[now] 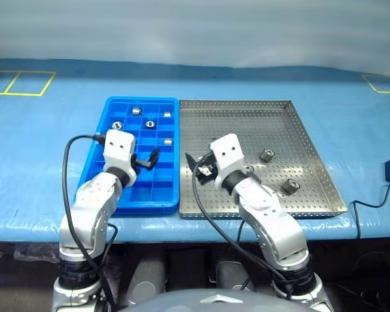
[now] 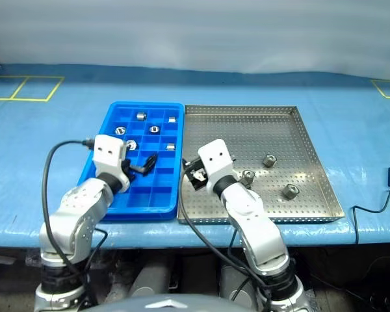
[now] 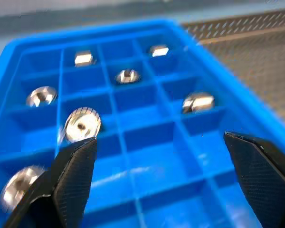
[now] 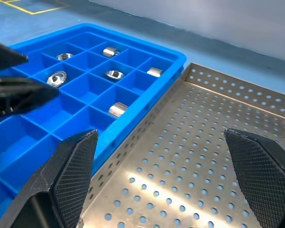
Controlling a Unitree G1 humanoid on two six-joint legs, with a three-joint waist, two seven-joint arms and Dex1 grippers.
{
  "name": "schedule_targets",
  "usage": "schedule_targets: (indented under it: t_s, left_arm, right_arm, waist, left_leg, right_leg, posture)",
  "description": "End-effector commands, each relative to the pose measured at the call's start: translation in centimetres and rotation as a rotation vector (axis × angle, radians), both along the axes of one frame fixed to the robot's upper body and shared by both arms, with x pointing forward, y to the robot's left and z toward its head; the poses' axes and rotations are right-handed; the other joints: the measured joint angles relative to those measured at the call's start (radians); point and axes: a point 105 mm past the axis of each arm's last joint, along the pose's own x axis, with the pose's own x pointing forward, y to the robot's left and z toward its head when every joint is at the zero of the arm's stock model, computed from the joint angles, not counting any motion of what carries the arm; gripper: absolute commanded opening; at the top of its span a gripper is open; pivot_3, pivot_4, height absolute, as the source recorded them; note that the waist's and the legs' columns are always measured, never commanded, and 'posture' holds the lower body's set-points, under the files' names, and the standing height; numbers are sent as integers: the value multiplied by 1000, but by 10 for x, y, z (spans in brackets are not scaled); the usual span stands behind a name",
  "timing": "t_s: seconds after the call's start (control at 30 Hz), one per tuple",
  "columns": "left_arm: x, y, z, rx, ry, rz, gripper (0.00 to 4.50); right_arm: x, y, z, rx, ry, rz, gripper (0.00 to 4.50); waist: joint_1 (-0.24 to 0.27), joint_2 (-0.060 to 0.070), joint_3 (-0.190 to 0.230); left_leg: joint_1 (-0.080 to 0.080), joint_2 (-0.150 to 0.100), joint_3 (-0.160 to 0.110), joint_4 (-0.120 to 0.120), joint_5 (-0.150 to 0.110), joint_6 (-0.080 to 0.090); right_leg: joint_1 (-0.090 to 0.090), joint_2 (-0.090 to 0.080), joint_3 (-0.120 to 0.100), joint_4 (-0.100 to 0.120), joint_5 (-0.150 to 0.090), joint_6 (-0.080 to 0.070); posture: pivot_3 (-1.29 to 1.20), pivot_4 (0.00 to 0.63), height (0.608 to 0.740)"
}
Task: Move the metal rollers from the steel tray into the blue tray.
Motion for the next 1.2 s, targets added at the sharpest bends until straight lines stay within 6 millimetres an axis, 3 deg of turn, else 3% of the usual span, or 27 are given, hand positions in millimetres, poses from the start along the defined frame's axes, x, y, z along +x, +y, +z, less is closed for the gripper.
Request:
schedule_targets:
  t_s: [0.03,0.17,0.3,0.5,0.63,0.9,1.03,1.2]
  left_arm:
    - [-2,-42,32,-58,-84,-282,4465]
    - [12,-69,28,-29,-48,-429,4465]
    - [22,-102,9,43,10,-588,4465]
    - [26,-148,-12,89,65,-751,4465]
    - [40,-167,-22,102,84,-727,4465]
    - [56,-181,-41,176,66,-613,4465]
    - [57,-173,-55,217,116,-569,4465]
    - [61,-150,-57,212,152,-499,4465]
  right_arm:
    - [-2,-43,13,-6,-50,-158,4500]
    - [-14,-81,6,-72,-28,-293,4500]
    - [-30,-103,3,-92,-10,-392,4500]
    - [-50,-111,1,-67,4,-478,4500]
    - [-55,-107,-1,-44,12,-502,4500]
    - [-54,-99,0,-17,-1,-503,4500]
    - [-53,-98,1,-16,-4,-504,4500]
    - [-52,-97,1,-14,-3,-500,4500]
  waist:
    - [-2,0,0]
    - [-25,0,0]
    - [-62,0,0]
    - [-121,1,-1]
    - [-162,2,-2]
    - [-255,3,-2]
    - [-291,3,-2]
    - [-323,3,-2]
  left_leg:
    - [0,0,0,0,0,0]
    - [1,-1,2,0,0,0]
    - [1,0,2,0,0,1]
    - [1,0,2,0,0,1]
    - [1,0,3,0,0,1]
    - [1,0,2,-1,0,1]
    - [1,0,2,-1,0,1]
    - [2,0,2,-2,0,1]
  right_leg:
    - [0,0,0,0,0,0]
    - [0,0,1,0,0,0]
    - [0,3,2,0,0,0]
    - [0,3,4,0,0,0]
    - [-1,3,5,1,0,1]
    - [-1,3,6,0,1,2]
    - [-1,3,6,0,1,3]
    - [0,3,6,0,1,3]
  posture:
    - [-15,150,740]
    - [-85,150,740]
    - [-207,150,740]
    - [-299,150,740]
    - [-333,150,740]
    - [-369,150,740]
    - [-366,150,740]
    - [-349,150,740]
